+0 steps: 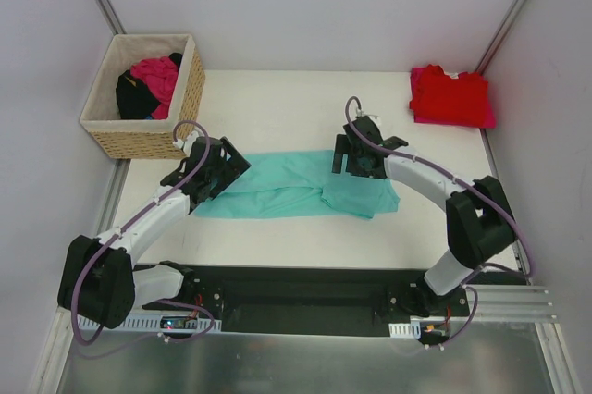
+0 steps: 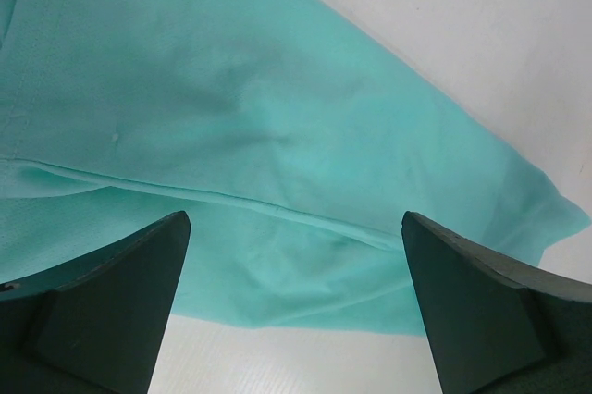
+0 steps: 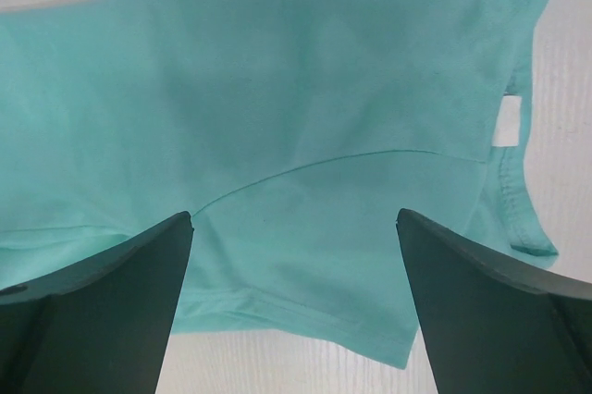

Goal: Fold and stack the t-shirts

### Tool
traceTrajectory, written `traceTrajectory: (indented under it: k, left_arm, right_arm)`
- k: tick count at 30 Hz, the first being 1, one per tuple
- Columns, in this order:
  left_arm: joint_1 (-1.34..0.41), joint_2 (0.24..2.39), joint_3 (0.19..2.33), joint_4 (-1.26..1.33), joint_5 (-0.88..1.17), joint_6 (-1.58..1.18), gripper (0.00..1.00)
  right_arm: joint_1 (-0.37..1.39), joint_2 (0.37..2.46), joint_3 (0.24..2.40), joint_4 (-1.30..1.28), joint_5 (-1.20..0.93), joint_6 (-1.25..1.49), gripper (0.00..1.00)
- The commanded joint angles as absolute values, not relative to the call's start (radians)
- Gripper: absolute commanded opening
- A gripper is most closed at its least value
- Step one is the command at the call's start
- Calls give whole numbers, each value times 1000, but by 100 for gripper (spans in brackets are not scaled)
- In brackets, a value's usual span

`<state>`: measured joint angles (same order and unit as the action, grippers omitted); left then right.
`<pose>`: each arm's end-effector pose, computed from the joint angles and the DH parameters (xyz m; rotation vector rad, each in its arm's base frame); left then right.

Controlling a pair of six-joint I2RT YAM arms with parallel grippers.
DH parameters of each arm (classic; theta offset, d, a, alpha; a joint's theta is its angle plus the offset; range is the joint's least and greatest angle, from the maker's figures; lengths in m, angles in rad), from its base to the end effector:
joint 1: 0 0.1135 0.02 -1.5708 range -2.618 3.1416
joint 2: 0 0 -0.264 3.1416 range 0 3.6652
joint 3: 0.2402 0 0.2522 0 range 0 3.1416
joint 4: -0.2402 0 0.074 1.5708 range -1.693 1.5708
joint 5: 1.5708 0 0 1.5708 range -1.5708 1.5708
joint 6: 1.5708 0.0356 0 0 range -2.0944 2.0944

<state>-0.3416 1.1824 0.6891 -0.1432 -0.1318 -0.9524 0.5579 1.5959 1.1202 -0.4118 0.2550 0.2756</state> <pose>0.2391 -0.0800 0.2297 -0.7513 2.1329 -0.5682 0.2935 0.1726 0.2345 -0.2310 2.4095 0.0646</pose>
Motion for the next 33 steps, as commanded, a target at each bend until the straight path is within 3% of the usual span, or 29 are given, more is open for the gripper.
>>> traceTrajectory:
  k: [1,33]
  left_arm:
    - [-350,1166,693,-156,-135,-914,99]
    - [-350,1152,692,-176,-175,-865,99]
  right_arm:
    - [552,1646,1161,-329,275,334,97]
    - [454,1954,1216,66,77,411,97]
